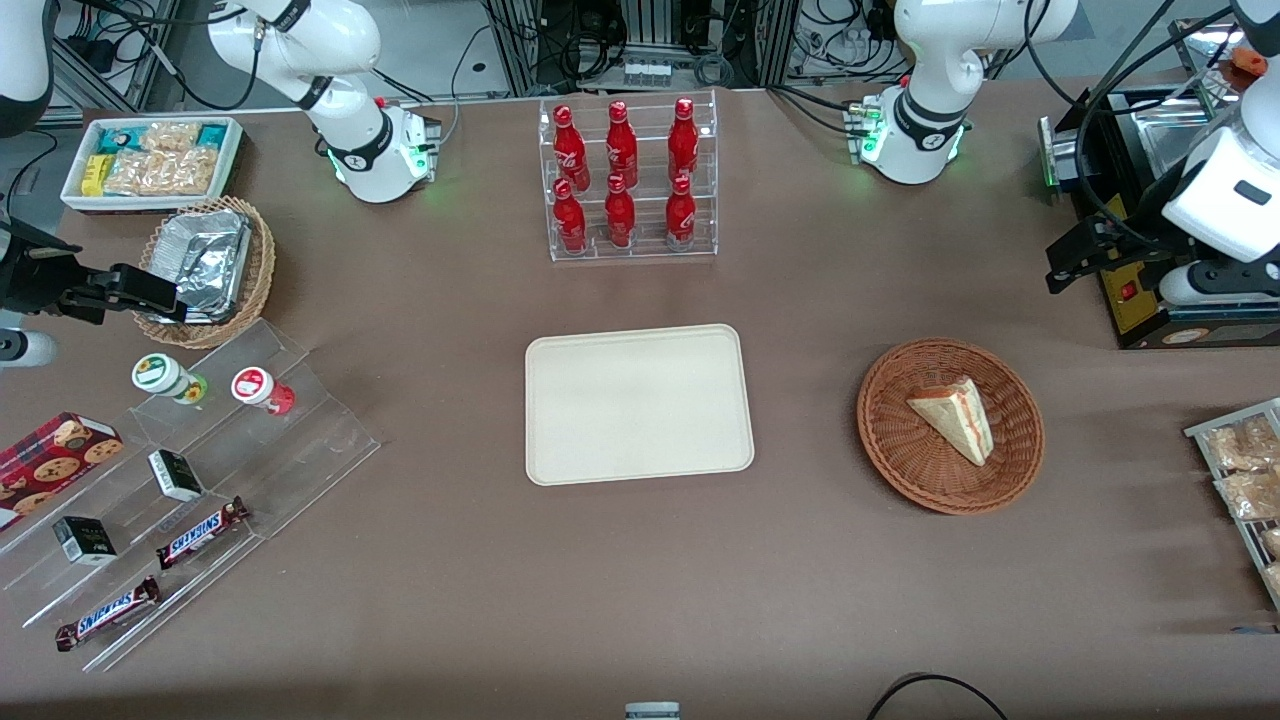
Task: Place sandwich from basket to tray
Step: 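Lower the open left gripper over the sandwich in the basket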
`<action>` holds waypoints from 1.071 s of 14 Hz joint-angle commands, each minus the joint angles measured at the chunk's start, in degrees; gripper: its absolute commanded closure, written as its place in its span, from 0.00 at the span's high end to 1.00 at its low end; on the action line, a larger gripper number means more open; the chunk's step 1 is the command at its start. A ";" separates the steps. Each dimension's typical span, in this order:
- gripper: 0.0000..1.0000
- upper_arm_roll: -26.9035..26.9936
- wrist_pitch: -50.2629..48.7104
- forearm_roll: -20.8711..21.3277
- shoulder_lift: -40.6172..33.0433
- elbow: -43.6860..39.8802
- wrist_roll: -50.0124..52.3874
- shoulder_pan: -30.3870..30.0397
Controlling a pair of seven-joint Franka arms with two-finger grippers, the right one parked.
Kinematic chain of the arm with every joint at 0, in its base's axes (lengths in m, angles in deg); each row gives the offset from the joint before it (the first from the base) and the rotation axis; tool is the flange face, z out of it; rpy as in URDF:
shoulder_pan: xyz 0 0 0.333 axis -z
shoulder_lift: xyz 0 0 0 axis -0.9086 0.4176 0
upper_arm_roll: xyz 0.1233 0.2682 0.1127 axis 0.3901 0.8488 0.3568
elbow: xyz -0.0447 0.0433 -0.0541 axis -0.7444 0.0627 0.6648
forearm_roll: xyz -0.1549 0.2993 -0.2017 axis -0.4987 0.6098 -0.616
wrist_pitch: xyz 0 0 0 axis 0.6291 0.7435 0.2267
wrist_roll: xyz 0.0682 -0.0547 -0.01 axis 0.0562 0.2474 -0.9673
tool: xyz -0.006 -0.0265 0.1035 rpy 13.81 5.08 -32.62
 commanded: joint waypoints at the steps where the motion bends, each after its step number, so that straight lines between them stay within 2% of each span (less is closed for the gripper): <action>1: 1.00 -0.23 -2.71 0.80 1.53 -2.63 -1.20 -0.17; 3: 1.00 -0.23 -2.80 1.24 2.13 -1.67 -0.86 -0.08; 5: 1.00 -0.32 -0.97 3.25 0.83 4.02 -0.33 0.09; 6: 1.00 -0.41 3.66 5.09 -1.45 8.93 -0.24 0.18; 9: 1.00 -0.23 20.17 5.28 -6.99 25.54 1.16 0.01; 13: 1.00 -0.32 38.47 5.20 -5.52 37.95 18.08 0.09; 15: 1.00 -0.32 44.98 5.20 -3.06 40.78 25.83 0.09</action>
